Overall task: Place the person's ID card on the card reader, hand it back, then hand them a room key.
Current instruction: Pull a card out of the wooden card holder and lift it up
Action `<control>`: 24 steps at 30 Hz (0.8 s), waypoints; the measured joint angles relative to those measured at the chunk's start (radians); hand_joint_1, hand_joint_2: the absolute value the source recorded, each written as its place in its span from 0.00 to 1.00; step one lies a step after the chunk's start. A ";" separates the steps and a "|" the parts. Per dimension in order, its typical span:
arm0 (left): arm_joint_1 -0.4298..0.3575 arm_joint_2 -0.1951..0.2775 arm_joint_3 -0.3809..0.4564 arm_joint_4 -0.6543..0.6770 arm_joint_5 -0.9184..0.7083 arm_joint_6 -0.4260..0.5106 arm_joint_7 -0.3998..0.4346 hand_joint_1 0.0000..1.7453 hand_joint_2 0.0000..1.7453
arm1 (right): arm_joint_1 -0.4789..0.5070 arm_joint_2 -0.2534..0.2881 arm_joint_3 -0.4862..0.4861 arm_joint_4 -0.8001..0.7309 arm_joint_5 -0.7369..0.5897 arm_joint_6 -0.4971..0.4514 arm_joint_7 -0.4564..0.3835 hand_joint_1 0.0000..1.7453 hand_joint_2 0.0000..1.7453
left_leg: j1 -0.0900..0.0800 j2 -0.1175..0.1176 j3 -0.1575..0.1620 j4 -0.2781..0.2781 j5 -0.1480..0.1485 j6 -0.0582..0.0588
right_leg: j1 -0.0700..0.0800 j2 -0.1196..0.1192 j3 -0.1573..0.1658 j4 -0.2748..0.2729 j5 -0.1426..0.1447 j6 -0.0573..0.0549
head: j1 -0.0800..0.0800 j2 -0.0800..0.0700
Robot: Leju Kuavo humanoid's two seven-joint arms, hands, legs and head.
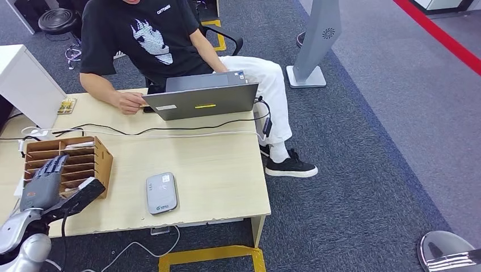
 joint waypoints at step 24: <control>0.001 -0.015 0.000 0.066 -0.011 0.056 -0.003 1.00 1.00 | 0.004 -0.003 0.025 -0.010 -0.022 0.008 0.019 0.00 0.00 | 0.000 0.000 0.000 0.000 0.000 0.000 | 0.000 0.000 0.001 0.000 0.000 0.000 | 0.000 0.000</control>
